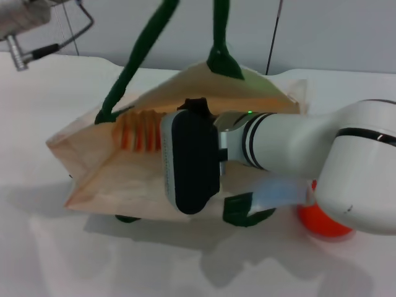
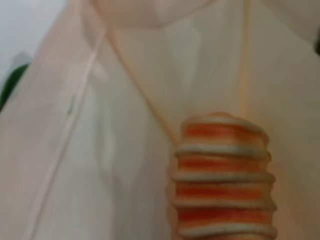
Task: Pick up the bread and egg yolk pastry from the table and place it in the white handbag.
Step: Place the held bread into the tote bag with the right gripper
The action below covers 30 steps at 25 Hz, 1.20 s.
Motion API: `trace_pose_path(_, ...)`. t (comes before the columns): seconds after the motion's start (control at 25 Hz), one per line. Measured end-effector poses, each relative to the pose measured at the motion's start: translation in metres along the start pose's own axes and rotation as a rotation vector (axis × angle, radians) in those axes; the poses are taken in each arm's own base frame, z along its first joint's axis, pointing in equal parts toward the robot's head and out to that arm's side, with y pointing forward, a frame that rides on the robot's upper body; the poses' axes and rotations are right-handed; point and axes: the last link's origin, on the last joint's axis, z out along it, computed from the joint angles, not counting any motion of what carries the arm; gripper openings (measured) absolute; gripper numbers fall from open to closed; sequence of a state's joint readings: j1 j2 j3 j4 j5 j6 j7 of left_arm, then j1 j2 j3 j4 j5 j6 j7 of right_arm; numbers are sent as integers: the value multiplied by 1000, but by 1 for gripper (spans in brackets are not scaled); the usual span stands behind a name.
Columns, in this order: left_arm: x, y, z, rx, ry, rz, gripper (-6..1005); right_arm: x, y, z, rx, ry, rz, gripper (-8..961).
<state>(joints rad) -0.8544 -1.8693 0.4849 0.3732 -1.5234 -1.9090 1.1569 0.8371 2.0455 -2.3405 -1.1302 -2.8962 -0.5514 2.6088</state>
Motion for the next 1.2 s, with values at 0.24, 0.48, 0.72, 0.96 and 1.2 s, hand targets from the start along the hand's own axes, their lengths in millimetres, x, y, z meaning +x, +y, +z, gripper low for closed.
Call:
trace_pose_path(0.24,8,7,-25,15,77,7,174,3,-3,4,35,-40,33,291)
trace_pose_path(0.48,15,9,-48,69,133,18,176,3,-2,4,44,-61,56,457)
trace_pose_path(0.72,19,5,-71,163,204,35,178,-12,-1,-8,53,-122,109,648)
trace_pose_path(0.96,22,-3,-92,277,264,42,180,-16,0,-18,56,-137,143,777)
trace_pose_path(1.2,27,-8,-100,333,287,51,182,-17,0,-21,49,-129,151,900)
